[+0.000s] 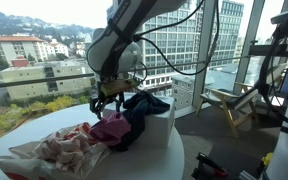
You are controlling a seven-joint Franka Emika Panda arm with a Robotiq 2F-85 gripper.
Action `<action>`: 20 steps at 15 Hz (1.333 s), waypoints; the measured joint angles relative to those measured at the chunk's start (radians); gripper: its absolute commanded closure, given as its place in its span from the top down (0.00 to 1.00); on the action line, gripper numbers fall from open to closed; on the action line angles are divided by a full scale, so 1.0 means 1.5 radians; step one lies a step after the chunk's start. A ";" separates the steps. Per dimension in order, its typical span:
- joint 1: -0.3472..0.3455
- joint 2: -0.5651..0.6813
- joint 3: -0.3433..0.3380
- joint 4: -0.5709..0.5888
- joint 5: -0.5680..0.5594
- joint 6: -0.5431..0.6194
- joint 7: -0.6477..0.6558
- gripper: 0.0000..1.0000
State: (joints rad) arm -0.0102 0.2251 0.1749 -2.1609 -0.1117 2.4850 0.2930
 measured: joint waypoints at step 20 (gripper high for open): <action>0.107 0.104 -0.028 -0.010 -0.030 -0.022 -0.166 1.00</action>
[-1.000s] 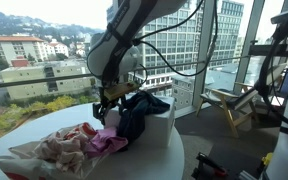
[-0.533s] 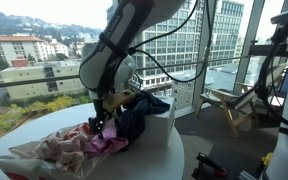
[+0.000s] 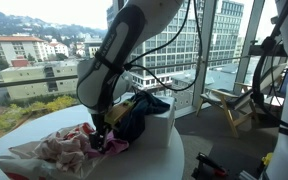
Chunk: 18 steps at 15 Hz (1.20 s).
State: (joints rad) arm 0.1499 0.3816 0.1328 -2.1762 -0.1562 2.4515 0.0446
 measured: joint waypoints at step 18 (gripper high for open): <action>0.037 0.047 -0.064 0.050 -0.131 0.032 0.006 0.03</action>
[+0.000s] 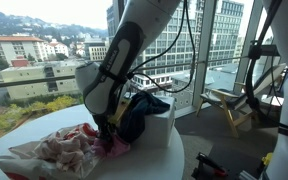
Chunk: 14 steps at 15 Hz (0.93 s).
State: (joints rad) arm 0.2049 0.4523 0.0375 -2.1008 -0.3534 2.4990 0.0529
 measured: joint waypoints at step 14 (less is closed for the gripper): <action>0.036 -0.108 0.066 0.129 0.002 -0.048 0.004 0.03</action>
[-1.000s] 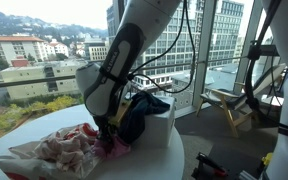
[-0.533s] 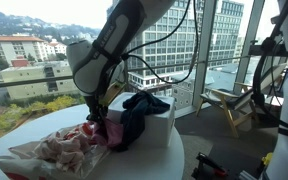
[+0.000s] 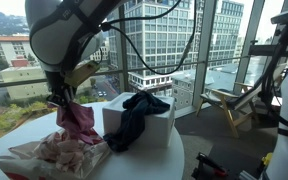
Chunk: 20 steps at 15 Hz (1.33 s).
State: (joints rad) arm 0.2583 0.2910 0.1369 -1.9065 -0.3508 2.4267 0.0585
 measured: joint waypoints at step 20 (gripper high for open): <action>0.077 0.226 -0.057 -0.005 -0.109 0.230 -0.017 0.04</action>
State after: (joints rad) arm 0.3743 0.6304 0.0510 -1.9139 -0.5145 2.7719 0.0330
